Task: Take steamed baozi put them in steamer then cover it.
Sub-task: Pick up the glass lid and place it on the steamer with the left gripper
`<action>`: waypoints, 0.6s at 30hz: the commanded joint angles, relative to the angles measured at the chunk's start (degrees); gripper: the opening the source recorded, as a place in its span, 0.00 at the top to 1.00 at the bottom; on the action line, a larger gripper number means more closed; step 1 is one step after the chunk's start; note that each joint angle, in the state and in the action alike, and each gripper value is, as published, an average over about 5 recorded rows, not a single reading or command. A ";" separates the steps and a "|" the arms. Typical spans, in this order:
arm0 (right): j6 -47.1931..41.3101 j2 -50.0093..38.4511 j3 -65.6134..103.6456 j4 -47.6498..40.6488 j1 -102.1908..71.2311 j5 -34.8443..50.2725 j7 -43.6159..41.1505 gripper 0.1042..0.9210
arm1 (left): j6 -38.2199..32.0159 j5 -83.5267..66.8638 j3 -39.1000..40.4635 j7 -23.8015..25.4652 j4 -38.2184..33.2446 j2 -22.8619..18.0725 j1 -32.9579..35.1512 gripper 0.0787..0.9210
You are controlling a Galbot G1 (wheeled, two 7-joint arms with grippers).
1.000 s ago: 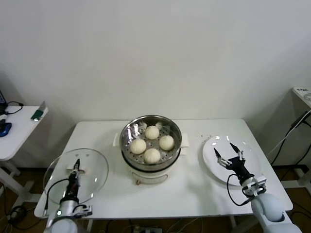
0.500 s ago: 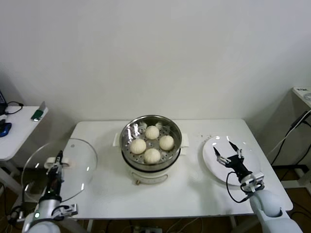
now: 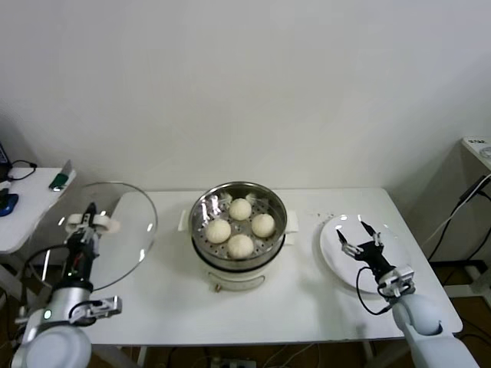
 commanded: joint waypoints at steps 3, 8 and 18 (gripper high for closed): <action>0.02 0.45 -0.92 -2.01 2.33 -0.39 -0.08 0.12 | 14.29 -0.48 22.80 9.08 -1.84 7.00 -15.84 0.91; 0.23 0.78 -0.79 -2.69 2.63 -0.98 -0.16 0.12 | 16.11 4.54 30.19 14.00 2.39 -0.19 -21.47 0.91; 0.92 1.41 -0.20 -4.24 2.97 -2.33 -0.35 0.12 | 18.17 11.42 38.73 18.30 9.83 -12.63 -30.07 0.91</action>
